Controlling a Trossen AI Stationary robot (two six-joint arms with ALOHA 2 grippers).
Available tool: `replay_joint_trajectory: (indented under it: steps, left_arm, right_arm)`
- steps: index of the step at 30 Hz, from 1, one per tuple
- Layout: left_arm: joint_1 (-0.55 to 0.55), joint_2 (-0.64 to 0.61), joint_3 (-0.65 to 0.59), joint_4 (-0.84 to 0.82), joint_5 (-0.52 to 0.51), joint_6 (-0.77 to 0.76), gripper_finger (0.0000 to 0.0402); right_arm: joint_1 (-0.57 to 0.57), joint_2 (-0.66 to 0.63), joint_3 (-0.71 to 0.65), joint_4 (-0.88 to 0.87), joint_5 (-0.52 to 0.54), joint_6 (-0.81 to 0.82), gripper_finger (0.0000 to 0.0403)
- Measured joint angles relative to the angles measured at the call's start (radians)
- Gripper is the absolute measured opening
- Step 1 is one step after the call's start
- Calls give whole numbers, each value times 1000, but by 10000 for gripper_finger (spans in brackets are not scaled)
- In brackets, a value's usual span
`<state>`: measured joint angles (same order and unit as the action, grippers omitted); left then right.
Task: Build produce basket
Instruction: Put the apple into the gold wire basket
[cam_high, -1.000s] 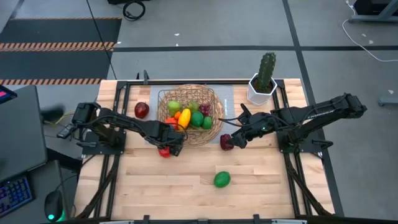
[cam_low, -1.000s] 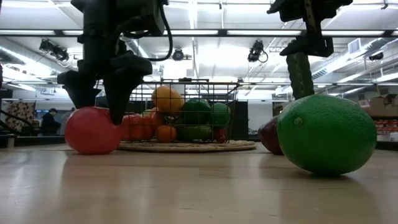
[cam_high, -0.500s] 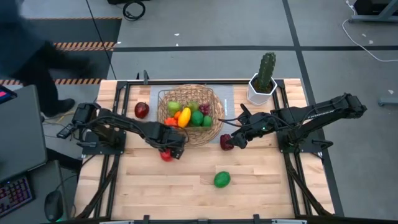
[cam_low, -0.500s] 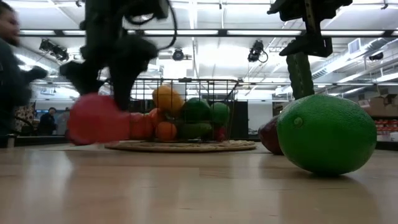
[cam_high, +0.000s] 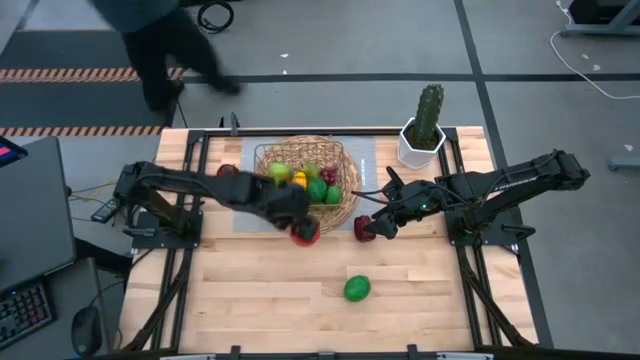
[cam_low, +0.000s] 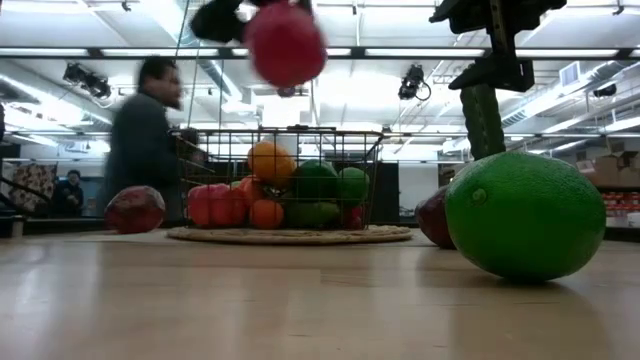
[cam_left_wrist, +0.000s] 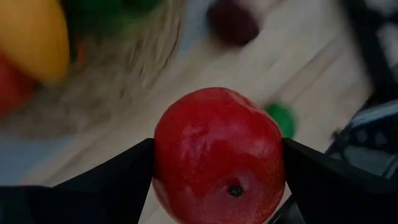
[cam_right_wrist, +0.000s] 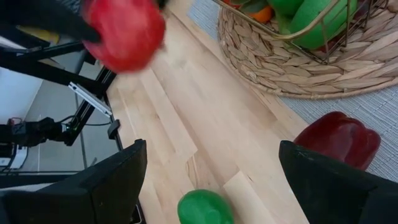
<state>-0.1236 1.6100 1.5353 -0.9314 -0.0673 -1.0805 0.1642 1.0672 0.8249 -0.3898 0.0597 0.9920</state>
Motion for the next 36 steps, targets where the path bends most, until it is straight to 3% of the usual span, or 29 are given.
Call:
replay_joint_trajectory:
  steps: [8, 18, 25, 28, 36]
  left_arm:
    - [125, -2, 170, -7, -245, 306, 331]
    - [293, -2, 171, -63, -205, 382, 332]
    - [324, -1, 171, -70, -205, 405, 332]
    - [324, 1, 171, -74, -205, 504, 335]
    - [328, 10, 172, -129, -161, 528, 378]
  right_arm:
    - [0, 0, 0, 0, 0, 11, 368]
    - [0, 0, 0, 0, -8, 34, 368]
    - [24, 0, 0, -1, 12, 34, 368]
    - [37, 0, 0, -1, 33, 30, 368]
    - [45, 0, 0, -1, 53, 26, 368]
